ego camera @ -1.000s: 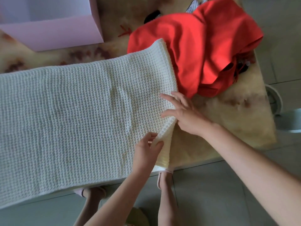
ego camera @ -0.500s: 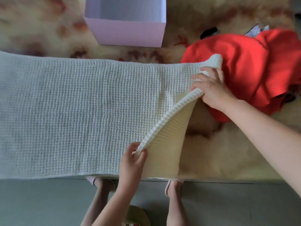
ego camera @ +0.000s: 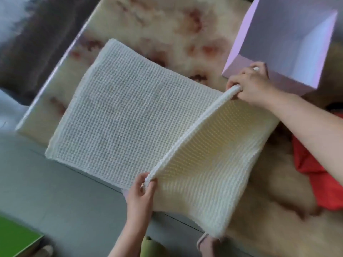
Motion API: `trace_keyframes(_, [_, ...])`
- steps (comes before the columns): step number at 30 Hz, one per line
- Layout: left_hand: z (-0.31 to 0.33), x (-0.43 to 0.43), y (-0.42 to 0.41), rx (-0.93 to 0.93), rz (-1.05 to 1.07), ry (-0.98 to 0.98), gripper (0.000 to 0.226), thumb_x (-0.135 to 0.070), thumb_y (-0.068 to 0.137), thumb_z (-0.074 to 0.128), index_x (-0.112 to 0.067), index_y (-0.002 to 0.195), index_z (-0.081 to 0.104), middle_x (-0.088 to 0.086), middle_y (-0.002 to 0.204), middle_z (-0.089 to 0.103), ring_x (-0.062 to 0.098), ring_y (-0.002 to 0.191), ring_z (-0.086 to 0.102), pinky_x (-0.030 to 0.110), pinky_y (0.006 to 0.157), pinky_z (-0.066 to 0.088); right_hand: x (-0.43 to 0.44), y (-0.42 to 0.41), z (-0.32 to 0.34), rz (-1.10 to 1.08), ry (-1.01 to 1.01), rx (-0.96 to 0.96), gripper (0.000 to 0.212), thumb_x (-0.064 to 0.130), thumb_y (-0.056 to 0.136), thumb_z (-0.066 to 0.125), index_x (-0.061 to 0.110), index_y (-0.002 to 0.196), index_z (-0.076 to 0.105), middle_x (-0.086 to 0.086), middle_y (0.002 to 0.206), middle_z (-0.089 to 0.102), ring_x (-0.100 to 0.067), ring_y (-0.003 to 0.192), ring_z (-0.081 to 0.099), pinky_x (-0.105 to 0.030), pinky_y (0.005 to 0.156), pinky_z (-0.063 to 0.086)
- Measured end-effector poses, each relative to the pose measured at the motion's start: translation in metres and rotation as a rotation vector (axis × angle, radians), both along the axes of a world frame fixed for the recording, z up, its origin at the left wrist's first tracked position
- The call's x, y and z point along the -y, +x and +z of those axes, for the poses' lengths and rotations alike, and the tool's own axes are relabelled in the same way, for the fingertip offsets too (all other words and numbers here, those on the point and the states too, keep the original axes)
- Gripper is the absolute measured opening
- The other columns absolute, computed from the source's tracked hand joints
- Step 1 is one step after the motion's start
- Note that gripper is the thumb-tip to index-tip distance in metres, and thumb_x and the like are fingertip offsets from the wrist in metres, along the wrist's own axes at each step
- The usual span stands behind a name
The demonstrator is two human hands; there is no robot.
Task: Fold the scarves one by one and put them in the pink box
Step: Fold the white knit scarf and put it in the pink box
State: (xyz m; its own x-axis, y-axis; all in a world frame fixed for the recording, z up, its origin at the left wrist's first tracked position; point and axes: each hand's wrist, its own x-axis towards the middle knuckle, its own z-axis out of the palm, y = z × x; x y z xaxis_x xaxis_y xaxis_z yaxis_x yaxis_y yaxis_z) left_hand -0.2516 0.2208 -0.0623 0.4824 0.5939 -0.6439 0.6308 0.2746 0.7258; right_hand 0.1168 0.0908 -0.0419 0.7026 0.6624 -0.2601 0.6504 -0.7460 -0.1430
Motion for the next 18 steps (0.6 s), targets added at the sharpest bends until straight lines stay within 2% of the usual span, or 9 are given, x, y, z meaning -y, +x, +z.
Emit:
trace_keyframes(3, [0.003,-0.048,-0.01,0.018,0.125,0.063,0.011,-0.007,0.092,0.053,-0.014,0.096,0.061,0.001,0.077,0.064,-0.006,0.057,0.054,0.007,0.052,0.04,-0.095,0.0,-0.004,0.094,0.035,-0.035,0.021,0.019,0.071,0.074,0.035,0.079,0.063,-0.003,0.092,0.053,-0.034,0.116,0.043,-0.015,0.081,0.004])
trace_keyframes(6, [-0.002,-0.1,-0.024,0.014,0.25,0.115,0.014,-0.006,0.092,0.053,-0.014,0.099,0.062,-0.003,0.078,0.064,-0.007,0.06,0.055,0.006,0.055,0.041,-0.186,-0.007,-0.009,0.182,0.075,-0.012,0.023,0.021,0.071,0.074,0.037,0.082,0.062,-0.004,0.095,0.053,-0.035,0.121,0.039,-0.022,0.092,0.006])
trace_keyframes(8, [-0.007,-0.131,-0.035,0.017,0.323,0.134,0.019,-0.007,0.092,0.053,-0.023,0.093,0.063,-0.006,0.08,0.065,-0.009,0.062,0.056,0.006,0.057,0.043,-0.241,-0.018,-0.012,0.229,0.062,0.004,0.021,0.023,0.071,0.074,0.032,0.089,0.066,-0.008,0.102,0.053,-0.035,0.126,0.034,-0.025,0.098,0.006])
trace_keyframes(11, [-0.01,-0.167,-0.045,0.022,0.406,0.156,0.024,-0.008,0.093,0.052,-0.03,0.087,0.06,-0.01,0.083,0.065,-0.012,0.064,0.056,0.004,0.06,0.042,-0.307,-0.034,-0.021,0.242,0.042,0.02,0.025,0.026,0.072,0.074,0.029,0.096,0.068,-0.007,0.103,0.047,-0.037,0.127,0.03,-0.022,0.097,0.006])
trace_keyframes(13, [-0.014,-0.187,-0.048,0.024,0.449,0.159,0.024,-0.01,0.093,0.053,-0.031,0.087,0.06,-0.01,0.085,0.065,-0.01,0.068,0.057,0.005,0.063,0.043,-0.342,-0.04,-0.026,0.256,0.035,0.045,0.024,0.025,0.074,0.071,0.028,0.098,0.068,-0.011,0.111,0.05,-0.037,0.125,0.031,-0.025,0.099,0.006])
trace_keyframes(15, [-0.019,-0.207,-0.049,0.027,0.492,0.155,0.019,-0.013,0.093,0.054,-0.031,0.09,0.061,-0.012,0.089,0.066,-0.006,0.076,0.059,0.009,0.069,0.046,-0.367,-0.043,-0.029,0.269,0.003,0.064,0.023,0.024,0.075,0.07,0.028,0.097,0.068,-0.011,0.115,0.052,-0.036,0.126,0.031,-0.029,0.102,0.004])
trace_keyframes(18, [-0.029,-0.234,-0.045,0.038,0.513,0.171,0.012,-0.016,0.093,0.057,-0.024,0.099,0.063,-0.011,0.093,0.066,-0.004,0.08,0.059,0.012,0.073,0.047,-0.387,-0.043,-0.034,0.236,-0.022,0.102,0.022,0.022,0.078,0.068,0.028,0.1,0.068,-0.014,0.121,0.049,-0.035,0.131,0.025,-0.024,0.099,-0.001])
